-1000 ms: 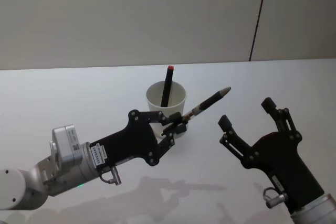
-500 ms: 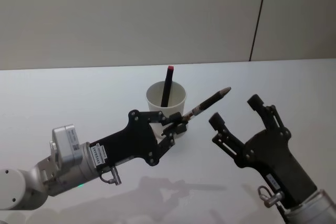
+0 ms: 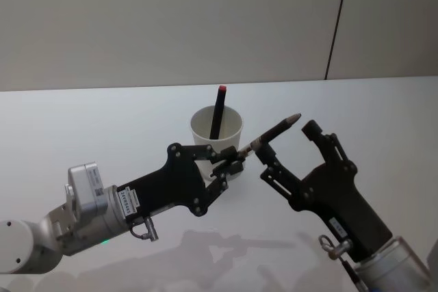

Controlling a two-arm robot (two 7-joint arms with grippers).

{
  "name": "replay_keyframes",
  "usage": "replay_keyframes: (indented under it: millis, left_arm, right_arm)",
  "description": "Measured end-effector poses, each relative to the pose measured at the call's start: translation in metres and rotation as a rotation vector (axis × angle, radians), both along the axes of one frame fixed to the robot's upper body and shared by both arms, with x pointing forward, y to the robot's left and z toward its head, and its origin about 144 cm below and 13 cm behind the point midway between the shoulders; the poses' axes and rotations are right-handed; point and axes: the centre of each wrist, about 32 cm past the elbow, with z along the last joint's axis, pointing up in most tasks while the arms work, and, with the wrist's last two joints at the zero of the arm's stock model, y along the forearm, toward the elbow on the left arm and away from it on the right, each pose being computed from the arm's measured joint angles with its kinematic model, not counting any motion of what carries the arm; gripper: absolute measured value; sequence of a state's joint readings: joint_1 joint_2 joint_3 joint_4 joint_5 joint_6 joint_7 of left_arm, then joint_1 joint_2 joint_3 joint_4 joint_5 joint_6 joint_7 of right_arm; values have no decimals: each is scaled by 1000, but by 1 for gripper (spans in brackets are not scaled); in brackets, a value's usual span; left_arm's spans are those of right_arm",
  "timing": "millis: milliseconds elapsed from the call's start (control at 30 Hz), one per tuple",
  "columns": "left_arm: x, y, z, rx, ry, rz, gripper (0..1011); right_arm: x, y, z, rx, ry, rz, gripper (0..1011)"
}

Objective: Place the pen into the pen holder.

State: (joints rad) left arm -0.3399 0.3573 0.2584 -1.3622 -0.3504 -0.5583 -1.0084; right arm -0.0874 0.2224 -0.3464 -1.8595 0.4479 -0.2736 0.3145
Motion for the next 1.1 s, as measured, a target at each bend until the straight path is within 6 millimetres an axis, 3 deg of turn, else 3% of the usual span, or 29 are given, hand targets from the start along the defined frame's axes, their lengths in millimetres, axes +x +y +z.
replay_keyframes:
  millis: [333,633,1100]
  left_arm:
    - [0,0,0,0,0,0,177]
    - [0,0,0,0,0,0,177]
    - [0,0,0,0,0,0,177]
  right_arm:
    - [10,8,-2,21,26,44,963]
    - [16,12,-3,38,34,59,734]
    - [21,15,-5,52,41,66,272]
